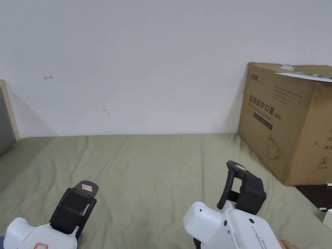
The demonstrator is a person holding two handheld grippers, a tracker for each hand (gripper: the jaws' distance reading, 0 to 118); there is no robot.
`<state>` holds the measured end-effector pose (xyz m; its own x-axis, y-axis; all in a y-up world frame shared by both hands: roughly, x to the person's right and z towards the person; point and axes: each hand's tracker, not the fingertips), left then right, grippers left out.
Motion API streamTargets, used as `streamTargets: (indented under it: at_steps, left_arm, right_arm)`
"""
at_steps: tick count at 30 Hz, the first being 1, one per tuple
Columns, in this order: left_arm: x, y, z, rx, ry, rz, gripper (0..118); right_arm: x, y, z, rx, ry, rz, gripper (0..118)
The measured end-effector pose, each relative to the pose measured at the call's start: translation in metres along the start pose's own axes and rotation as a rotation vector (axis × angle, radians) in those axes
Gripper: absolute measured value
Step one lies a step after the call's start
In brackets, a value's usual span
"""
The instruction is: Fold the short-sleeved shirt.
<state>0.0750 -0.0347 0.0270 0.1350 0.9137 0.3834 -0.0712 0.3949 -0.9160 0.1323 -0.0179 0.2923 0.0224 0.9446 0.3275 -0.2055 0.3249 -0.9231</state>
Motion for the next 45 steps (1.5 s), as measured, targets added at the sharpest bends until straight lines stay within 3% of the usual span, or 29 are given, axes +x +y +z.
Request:
streamTargets:
  at_steps: [1, 2, 7, 9, 11, 13, 17, 22, 24, 25, 27, 28, 29, 30, 31, 35, 38, 45]
  left_arm:
    - [0.005, 0.0, -0.001, -0.005, 0.002, -0.084, 117]
    - [0.015, -0.002, 0.0, 0.03, 0.022, -0.199, 117]
    - [0.077, -0.023, 0.003, 0.119, 0.03, -0.937, 117]
    - [0.089, -0.04, 0.008, 0.189, -0.007, -1.183, 117]
    - [0.096, -0.055, 0.01, 0.249, 0.018, -1.353, 117]
    - [0.093, -0.065, 0.01, 0.26, 0.024, -1.419, 117]
    - [0.085, -0.068, 0.01, 0.205, 0.01, -1.315, 117]
    - [0.088, -0.07, 0.007, 0.205, 0.013, -1.306, 117]
    - [0.09, -0.068, 0.009, 0.192, 0.017, -1.313, 111]
    - [0.09, -0.066, 0.01, 0.187, 0.01, -1.305, 99]
    - [0.09, -0.064, 0.014, 0.175, -0.018, -1.256, 55]
    - [0.09, -0.063, 0.014, 0.168, -0.019, -1.238, 44]
    - [0.09, -0.061, 0.013, 0.158, -0.003, -1.225, 44]
    - [0.088, -0.061, 0.012, 0.152, 0.004, -1.225, 8]
    - [0.086, -0.059, 0.013, 0.146, -0.002, -1.222, 6]
    - [0.087, -0.057, 0.009, 0.071, -0.025, -1.173, 0]
    - [0.088, -0.058, 0.006, 0.061, -0.05, -1.142, 0]
    - [0.083, -0.045, 0.012, 0.075, -0.018, -1.168, 0]
  right_arm:
    - [-0.001, 0.001, -0.002, -0.007, -0.003, -0.039, 118]
    - [0.008, 0.002, -0.001, -0.014, 0.012, -0.138, 118]
    - [0.052, -0.028, -0.01, -0.096, 0.08, -0.911, 118]
    - [0.057, -0.047, -0.01, -0.145, 0.056, -1.142, 118]
    - [0.056, -0.066, -0.011, -0.254, 0.009, -1.253, 118]
    - [0.047, -0.086, -0.009, -0.28, 0.013, -1.329, 118]
    - [0.043, -0.091, -0.001, -0.246, -0.013, -1.317, 118]
    - [0.051, -0.065, 0.007, -0.101, -0.041, -1.061, 118]
    - [0.052, -0.061, 0.011, -0.074, -0.046, -1.068, 117]
    - [0.054, -0.061, 0.011, -0.074, -0.016, -1.108, 115]
    - [0.055, -0.064, 0.007, -0.106, 0.076, -1.234, 97]
    - [0.055, -0.066, 0.006, -0.1, 0.093, -1.27, 88]
    - [0.053, -0.067, 0.006, -0.101, 0.082, -1.276, 88]
    - [0.052, -0.064, 0.005, -0.118, 0.031, -1.247, 32]
    - [0.051, -0.064, 0.005, -0.14, -0.02, -1.219, 8]
    - [0.054, -0.069, 0.007, -0.104, 0.054, -1.261, 7]
    - [0.051, -0.062, 0.004, -0.111, 0.049, -1.245, 1]
    - [0.048, -0.039, 0.0, -0.071, 0.119, -1.208, 0]
